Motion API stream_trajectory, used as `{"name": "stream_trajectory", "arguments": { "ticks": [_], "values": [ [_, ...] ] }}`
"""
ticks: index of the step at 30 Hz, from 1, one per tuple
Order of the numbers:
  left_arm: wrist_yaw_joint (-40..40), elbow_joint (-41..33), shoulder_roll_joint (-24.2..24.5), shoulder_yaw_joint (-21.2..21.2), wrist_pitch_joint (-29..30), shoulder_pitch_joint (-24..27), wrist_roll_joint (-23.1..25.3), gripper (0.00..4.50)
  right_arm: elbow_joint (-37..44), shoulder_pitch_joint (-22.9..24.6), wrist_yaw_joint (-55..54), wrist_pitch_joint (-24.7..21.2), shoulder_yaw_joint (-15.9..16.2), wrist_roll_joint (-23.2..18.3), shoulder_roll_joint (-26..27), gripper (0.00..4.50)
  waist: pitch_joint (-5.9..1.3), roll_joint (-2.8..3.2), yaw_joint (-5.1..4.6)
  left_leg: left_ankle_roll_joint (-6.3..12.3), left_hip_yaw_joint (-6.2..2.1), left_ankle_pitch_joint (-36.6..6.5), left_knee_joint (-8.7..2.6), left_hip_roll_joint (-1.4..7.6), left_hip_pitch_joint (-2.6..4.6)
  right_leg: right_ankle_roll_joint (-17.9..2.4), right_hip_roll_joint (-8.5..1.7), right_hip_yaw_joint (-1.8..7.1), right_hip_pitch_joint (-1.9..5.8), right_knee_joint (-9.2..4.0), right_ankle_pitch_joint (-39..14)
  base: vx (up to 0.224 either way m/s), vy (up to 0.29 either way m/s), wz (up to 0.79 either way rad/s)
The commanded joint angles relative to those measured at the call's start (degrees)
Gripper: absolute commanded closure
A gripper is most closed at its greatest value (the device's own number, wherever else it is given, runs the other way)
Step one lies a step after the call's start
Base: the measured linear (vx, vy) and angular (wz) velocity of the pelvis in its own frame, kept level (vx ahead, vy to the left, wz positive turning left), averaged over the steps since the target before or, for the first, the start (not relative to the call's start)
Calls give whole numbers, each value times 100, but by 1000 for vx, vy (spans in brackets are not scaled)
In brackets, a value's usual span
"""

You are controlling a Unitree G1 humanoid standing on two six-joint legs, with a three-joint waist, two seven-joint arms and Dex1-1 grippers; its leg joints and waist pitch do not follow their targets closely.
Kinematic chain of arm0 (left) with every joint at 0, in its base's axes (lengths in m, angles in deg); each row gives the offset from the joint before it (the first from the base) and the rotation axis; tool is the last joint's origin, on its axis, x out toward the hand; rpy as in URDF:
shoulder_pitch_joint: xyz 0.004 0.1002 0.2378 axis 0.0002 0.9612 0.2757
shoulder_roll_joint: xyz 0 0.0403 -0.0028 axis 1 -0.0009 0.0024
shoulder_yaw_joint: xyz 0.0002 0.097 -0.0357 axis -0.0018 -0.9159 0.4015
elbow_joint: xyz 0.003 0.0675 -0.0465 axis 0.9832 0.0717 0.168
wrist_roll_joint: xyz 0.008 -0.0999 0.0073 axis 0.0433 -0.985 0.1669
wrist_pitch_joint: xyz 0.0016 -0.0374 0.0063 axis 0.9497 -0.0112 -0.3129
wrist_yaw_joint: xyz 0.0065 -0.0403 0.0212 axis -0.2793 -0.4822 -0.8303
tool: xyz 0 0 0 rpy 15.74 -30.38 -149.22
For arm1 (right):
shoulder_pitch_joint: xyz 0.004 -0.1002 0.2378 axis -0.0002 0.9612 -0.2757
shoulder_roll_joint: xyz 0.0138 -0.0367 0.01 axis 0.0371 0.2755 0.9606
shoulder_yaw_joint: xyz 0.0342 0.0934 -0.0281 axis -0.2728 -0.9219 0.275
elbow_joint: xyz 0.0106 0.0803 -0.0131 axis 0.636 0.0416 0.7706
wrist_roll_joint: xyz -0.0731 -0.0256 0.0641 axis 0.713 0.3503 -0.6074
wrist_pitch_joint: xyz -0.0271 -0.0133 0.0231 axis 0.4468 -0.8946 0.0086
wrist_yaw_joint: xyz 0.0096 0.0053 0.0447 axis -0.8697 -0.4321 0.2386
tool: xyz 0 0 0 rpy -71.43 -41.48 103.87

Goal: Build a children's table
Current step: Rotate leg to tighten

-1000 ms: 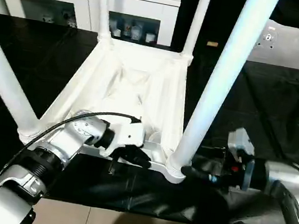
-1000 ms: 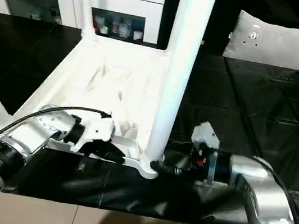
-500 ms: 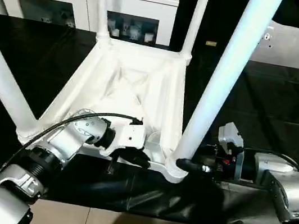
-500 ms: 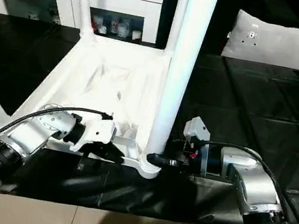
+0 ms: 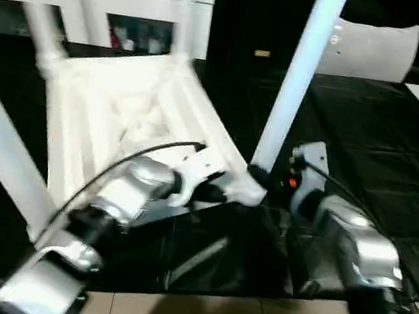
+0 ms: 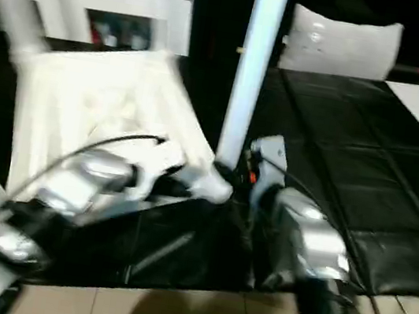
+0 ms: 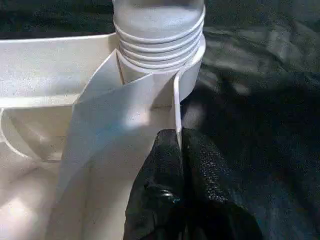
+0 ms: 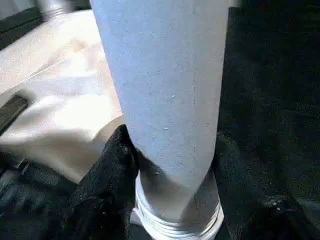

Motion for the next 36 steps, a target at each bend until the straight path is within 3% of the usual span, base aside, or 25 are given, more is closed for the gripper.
{"name": "stream_trajectory", "arguments": {
  "ticks": [1, 5, 7, 8, 10, 11, 12, 17, 20, 22, 23, 24, 28, 31, 34, 36],
  "values": [
    [129, -116, -160, -230, -180, -94, 6, 450, -115, 51, -95, -58, 82, 9, 83, 223, -310, 52, 13, -156, -339, -2608, -493, 468, 121, -300, -578, 313, 151, -585, -3118, 0, 0, 0],
    [190, -178, -12, -297, -337, -18, 146, 450, 168, 209, 51, 7, -77, -170, 55, 171, -337, 51, 80, -61, -313, -2173, -524, 500, 60, -539, -603, 410, 192, -493, -2566, 0, 0, 0],
    [309, -186, 174, -336, -563, 72, 207, 450, 367, 382, 338, 105, 48, -41, -192, 162, -366, 45, 141, -31, -284, -1847, -513, 507, 49, -711, -602, 448, 204, -415, -2104, 0, 0, 0],
    [420, -186, 325, -384, -813, 135, 250, 450, 440, 495, 556, 233, 115, 12, -375, 143, -368, 44, 208, 39, -262, -1672, -504, 522, 52, -751, -609, 472, 204, -391, -1922, 0, 0, 0],
    [543, -220, 431, -408, -866, 190, 247, 450, 446, 538, 656, 280, 67, -23, -467, 134, -379, 39, 241, 108, -238, -1466, -489, 506, 23, -841, -617, 490, 221, -360, -1798, 0, 0, 0],
    [701, -266, 594, -459, -944, 270, 252, 450, 459, 596, 786, 344, 0, -87, -605, 117, -408, -4, 283, 165, -235, -1206, -467, 495, -20, -890, -622, 497, 255, -300, -1595, 0, 0, 0],
    [755, -309, 660, -446, -1010, 313, 235, 450, 493, 642, 950, 375, -17, -141, -708, 108, -408, 21, 328, 245, -214, -998, -447, 496, -20, -947, -618, 507, 230, -267, -1422, 0, 0, 0],
    [909, -471, 822, -183, -1045, 413, -19, 450, 940, 1008, 2121, 455, 47, -504, -1295, 73, -397, 30, 411, 372, -213, -939, -451, 539, -13, -878, -592, 488, 242, -261, -1542, 0, 0, 0],
    [1023, -487, 930, -125, -1041, 442, -129, 450, 907, 1122, 2358, 796, 121, -366, -1547, 39, -384, -11, 434, 369, -210, -1000, -464, 526, -16, -831, -583, 473, 236, -287, -1728, 0, 0, 0],
    [1054, -472, 965, -101, -976, 447, -155, 450, 926, 1135, 2527, 600, 48, -560, -1565, 35, -375, -5, 421, 328, -213, -1087, -463, 506, -8, -807, -591, 469, 239, -315, -1949, 0, 0, 0],
    [1058, -460, 975, -93, -937, 445, -165, 407, 930, 1136, 2570, 566, 32, -594, -1574, 30, -372, -8, 417, 330, -210, -1130, -457, 503, 6, -790, -594, 465, 233, -335, -2082, 0, 0, 0],
    [1012, -427, 990, -84, -943, 439, -146, 396, 904, 1129, 2564, 596, 50, -544, -1598, 15, -371, -8, 407, 323, -216, -1125, -460, 501, -1, -749, -587, 457, 234, -346, -2173, 0, 0, 0],
    [908, -374, 1023, -107, -1050, 451, -50, 380, 864, 1132, 2505, 784, 104, -444, -1607, 0, -384, -13, 402, 308, -226, -1068, -460, 510, 8, -719, -577, 459, 220, -334, -2095, 0, 0, 0],
    [864, -306, 1042, -139, -1106, 465, -21, 380, 799, 1108, 2386, 1130, 119, -303, -1541, 0, -391, -6, 409, 330, -215, -993, -450, 504, 3, -753, -580, 464, 216, -321, -1963, 0, 0, 0],
    [888, -281, 1024, -135, -1070, 450, -52, 380, 841, 1062, 2375, 927, 143, -306, -1560, 0, -391, -8, 415, 332, -215, -983, -451, 504, 2, -788, -579, 463, 227, -312, -1944, 0, 0, 0],
    [894, -269, 1017, -134, -1054, 450, -63, 403, 866, 1044, 2478, 855, 148, -366, -1585, 0, -390, -7, 416, 347, -215, -993, -450, 505, 0, -795, -580, 463, 228, -313, -1939, 0, 0, 0]
  ]
}}
